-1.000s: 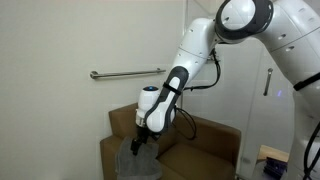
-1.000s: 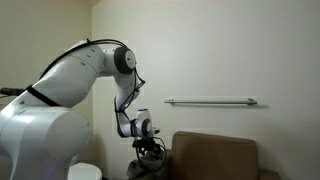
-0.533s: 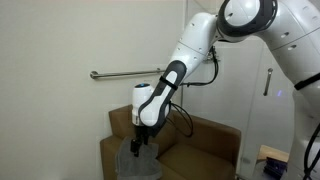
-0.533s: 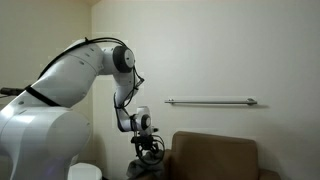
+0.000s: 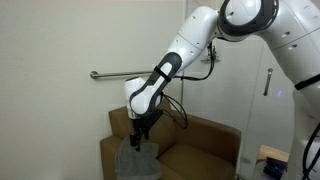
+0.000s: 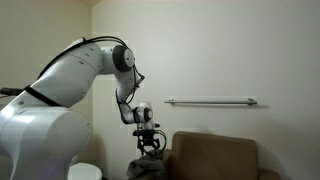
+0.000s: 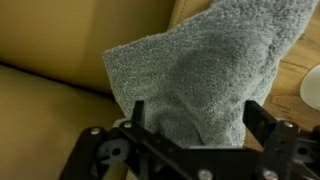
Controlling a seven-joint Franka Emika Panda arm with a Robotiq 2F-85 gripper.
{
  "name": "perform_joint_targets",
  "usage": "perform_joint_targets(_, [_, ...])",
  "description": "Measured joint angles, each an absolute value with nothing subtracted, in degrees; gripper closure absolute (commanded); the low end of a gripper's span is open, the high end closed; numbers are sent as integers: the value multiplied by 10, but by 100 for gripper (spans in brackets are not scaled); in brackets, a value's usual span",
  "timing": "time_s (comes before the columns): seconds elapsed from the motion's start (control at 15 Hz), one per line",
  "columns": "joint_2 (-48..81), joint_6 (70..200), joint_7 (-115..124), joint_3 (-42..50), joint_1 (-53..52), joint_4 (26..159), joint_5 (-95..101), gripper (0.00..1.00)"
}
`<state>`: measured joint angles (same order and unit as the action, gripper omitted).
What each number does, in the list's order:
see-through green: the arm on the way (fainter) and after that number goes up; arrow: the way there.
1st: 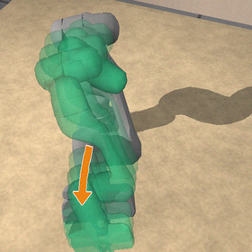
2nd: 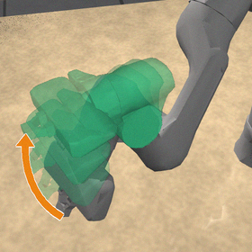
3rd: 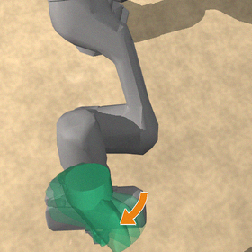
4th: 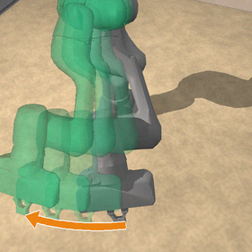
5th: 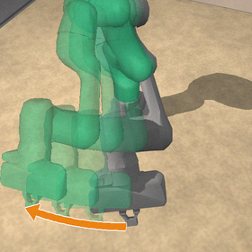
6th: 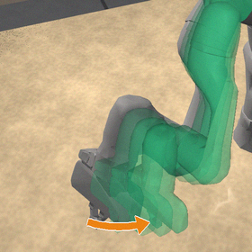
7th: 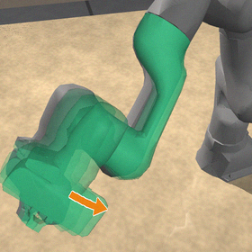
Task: Pick the cloth and put it on the shoulder of the couch
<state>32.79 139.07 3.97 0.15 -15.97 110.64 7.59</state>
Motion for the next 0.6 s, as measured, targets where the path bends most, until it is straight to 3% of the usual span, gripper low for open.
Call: perform_joint_targets(0.6, [324, 1334, 54, 11, -152, 1058, 76, 0])
